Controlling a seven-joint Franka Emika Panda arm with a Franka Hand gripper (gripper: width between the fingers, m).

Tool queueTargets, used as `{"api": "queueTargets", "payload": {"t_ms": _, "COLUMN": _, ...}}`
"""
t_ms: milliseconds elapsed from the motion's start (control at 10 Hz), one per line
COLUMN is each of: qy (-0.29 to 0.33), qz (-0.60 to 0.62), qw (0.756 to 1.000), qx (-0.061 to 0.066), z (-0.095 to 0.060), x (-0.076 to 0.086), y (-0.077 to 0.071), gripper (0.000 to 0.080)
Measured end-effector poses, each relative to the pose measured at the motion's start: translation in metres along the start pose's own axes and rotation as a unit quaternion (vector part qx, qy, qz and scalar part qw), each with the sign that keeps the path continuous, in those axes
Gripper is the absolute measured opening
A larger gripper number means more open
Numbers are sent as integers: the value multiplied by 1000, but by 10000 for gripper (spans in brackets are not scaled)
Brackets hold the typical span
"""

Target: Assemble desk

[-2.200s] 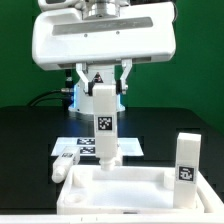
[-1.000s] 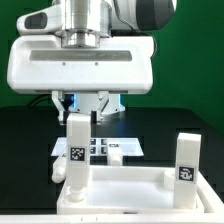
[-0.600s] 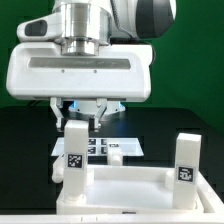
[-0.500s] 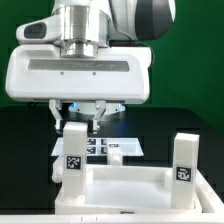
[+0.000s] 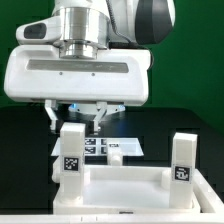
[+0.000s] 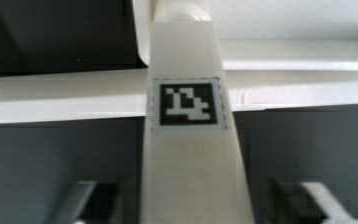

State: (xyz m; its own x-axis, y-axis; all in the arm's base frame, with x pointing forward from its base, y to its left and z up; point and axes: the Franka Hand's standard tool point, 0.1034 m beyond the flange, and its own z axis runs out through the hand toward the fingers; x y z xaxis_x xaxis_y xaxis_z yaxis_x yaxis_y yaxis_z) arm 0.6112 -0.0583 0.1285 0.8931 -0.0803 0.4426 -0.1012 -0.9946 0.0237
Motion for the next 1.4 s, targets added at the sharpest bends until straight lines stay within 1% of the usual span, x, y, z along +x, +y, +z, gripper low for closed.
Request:
{"api": "queueTargets", "payload": {"t_ms": 100, "qy": -3, "qz": 1, "qw": 1000, "qx": 1, "z": 0, "x": 0, "y": 1, "gripper": 555}}
{"api": "queueTargets", "payload": {"t_ms": 200, "qy": -55, "qz": 12, "qw": 998, "qx": 19, "z": -1, "x": -4, "y": 0, "gripper": 620}}
{"api": "queueTargets", "payload": {"t_ms": 300, "qy": -71, "qz": 18, "qw": 997, "qx": 25, "z": -3, "x": 4, "y": 2, "gripper": 620}}
{"api": "queueTargets", "payload": {"t_ms": 400, "qy": -98, "qz": 25, "qw": 994, "qx": 34, "z": 0, "x": 7, "y": 0, "gripper": 645}}
{"api": "queueTargets", "payload": {"t_ms": 500, "qy": -161, "qz": 35, "qw": 985, "qx": 49, "z": 4, "x": 7, "y": -2, "gripper": 649}}
{"api": "queueTargets", "payload": {"t_ms": 600, "qy": -188, "qz": 37, "qw": 980, "qx": 53, "z": 7, "x": 13, "y": -2, "gripper": 649}}
{"api": "queueTargets", "payload": {"t_ms": 700, "qy": -224, "qz": 36, "qw": 972, "qx": 59, "z": 12, "x": 12, "y": -5, "gripper": 648}}
{"api": "queueTargets", "payload": {"t_ms": 800, "qy": -219, "qz": 30, "qw": 974, "qx": 58, "z": 17, "x": 19, "y": -3, "gripper": 648}}
{"api": "queueTargets", "payload": {"t_ms": 900, "qy": -205, "qz": 36, "qw": 977, "qx": 51, "z": 19, "x": 19, "y": 0, "gripper": 648}}
{"api": "queueTargets", "payload": {"t_ms": 1000, "qy": -207, "qz": 44, "qw": 976, "qx": 50, "z": 19, "x": 17, "y": 0, "gripper": 648}}
{"api": "queueTargets", "payload": {"t_ms": 1100, "qy": -207, "qz": 44, "qw": 976, "qx": 50, "z": 20, "x": 18, "y": 0, "gripper": 559}}
{"api": "queueTargets", "payload": {"t_ms": 1200, "qy": -208, "qz": 59, "qw": 975, "qx": 47, "z": 20, "x": 17, "y": 0, "gripper": 559}}
{"api": "queueTargets", "payload": {"t_ms": 1300, "qy": -209, "qz": 98, "qw": 972, "qx": 38, "z": 20, "x": 17, "y": 0, "gripper": 327}}
{"api": "queueTargets", "payload": {"t_ms": 1400, "qy": -211, "qz": 137, "qw": 967, "qx": 30, "z": 21, "x": 17, "y": -1, "gripper": 284}}
